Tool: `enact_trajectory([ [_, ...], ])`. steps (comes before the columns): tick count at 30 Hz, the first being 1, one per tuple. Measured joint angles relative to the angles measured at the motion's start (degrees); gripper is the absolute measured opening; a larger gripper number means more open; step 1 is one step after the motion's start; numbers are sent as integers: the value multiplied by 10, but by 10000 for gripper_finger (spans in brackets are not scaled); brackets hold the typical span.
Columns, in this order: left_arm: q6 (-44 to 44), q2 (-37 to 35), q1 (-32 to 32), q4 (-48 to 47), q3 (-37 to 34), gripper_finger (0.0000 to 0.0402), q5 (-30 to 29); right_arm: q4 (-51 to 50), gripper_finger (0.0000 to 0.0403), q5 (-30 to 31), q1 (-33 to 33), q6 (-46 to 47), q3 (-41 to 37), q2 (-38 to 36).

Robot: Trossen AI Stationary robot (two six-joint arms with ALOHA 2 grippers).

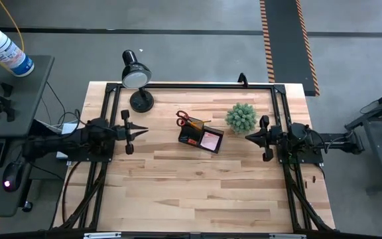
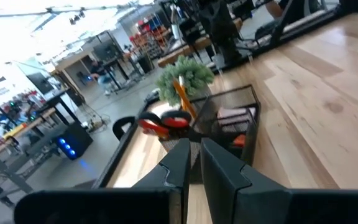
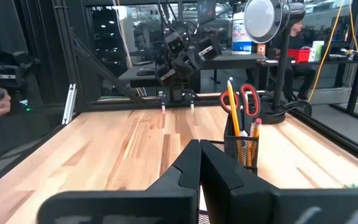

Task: Pick and place office supplies into organizer
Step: Return to Home Position

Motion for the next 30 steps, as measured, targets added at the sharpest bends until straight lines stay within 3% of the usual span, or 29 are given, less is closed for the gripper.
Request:
enact_trajectory([
  [16, -6, 29, 0, 17, 0, 28, 16, -4, 0, -15, 0, -1, 0, 0],
  [20, -7, 7, 0, 26, 0, 28, 51, -4, 0, -15, 0, -1, 0, 0],
  [30, -20, -46, 0, -8, 8, 28, 16, -4, 1, -15, 0, -1, 0, 0],
])
